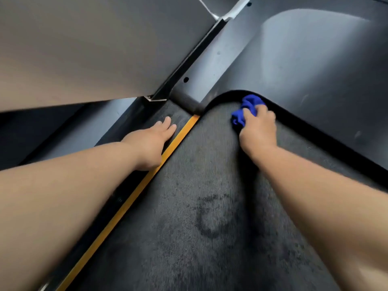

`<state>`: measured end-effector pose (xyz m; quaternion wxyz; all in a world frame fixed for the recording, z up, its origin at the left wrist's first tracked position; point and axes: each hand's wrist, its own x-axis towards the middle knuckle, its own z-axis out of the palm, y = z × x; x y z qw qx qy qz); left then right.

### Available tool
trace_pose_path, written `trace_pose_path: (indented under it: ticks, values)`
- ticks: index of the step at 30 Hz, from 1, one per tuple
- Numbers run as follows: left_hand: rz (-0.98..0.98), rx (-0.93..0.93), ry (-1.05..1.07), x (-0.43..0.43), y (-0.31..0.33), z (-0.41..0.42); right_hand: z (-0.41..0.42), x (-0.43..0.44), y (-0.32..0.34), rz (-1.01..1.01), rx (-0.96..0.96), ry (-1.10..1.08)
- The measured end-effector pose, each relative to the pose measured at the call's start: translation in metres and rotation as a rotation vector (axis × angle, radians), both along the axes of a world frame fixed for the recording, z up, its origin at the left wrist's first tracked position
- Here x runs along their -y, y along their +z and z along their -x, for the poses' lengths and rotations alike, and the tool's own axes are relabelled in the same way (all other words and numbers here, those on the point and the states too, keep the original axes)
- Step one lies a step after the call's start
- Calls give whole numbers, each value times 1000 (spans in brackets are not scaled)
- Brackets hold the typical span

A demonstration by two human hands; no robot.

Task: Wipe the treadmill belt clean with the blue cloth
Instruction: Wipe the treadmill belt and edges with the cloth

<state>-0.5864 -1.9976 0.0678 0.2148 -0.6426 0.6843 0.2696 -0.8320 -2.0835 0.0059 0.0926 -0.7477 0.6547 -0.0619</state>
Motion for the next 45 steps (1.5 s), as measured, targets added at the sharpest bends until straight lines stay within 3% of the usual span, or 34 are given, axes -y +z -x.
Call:
trace_pose_path:
  ticks: [3,6,8,10,14,16,18,21,24,28,30,32,36,39,40,44,45]
  values:
    - [60,52,10,-5,-6,14,-18,-31,-5,-6,31,160]
    - [55,63,52,-9,-12,18,-38,-95,-15,-73,158,587]
    - [63,51,37,-8,-12,14,-36,-109,-12,-153,137,904]
    - [59,50,7,-6,-10,10,-26,-80,-7,-82,67,989]
    - [30,82,8,-3,-9,13,-4,-1,4,-49,-23,383]
    - [24,122,21,0,-9,19,-15,-6,5,-100,10,269]
    - [17,158,31,1,-10,24,-36,-45,2,-117,110,375]
    - [26,166,-11,2,-13,20,-43,-120,-9,-145,172,755]
    - [3,122,-38,2,-12,10,-22,-96,-8,-180,96,918]
    - [1,121,-27,3,-8,11,18,1,1,-142,-12,299]
    - [14,172,-35,2,-9,18,18,8,8,-148,-38,168]
    - [22,215,-69,3,-9,26,3,-23,6,-137,0,251]
    - [67,288,-125,-2,-9,24,-19,-117,-10,-87,116,729]
    - [79,191,-151,1,-9,23,2,-96,-15,-67,137,854]
    - [67,157,-151,2,-9,22,12,-80,-16,-47,134,748]
    - [26,135,-164,7,-11,21,41,-29,2,-82,17,-80]
    - [30,136,-168,7,-11,21,36,-34,6,-72,26,-173]
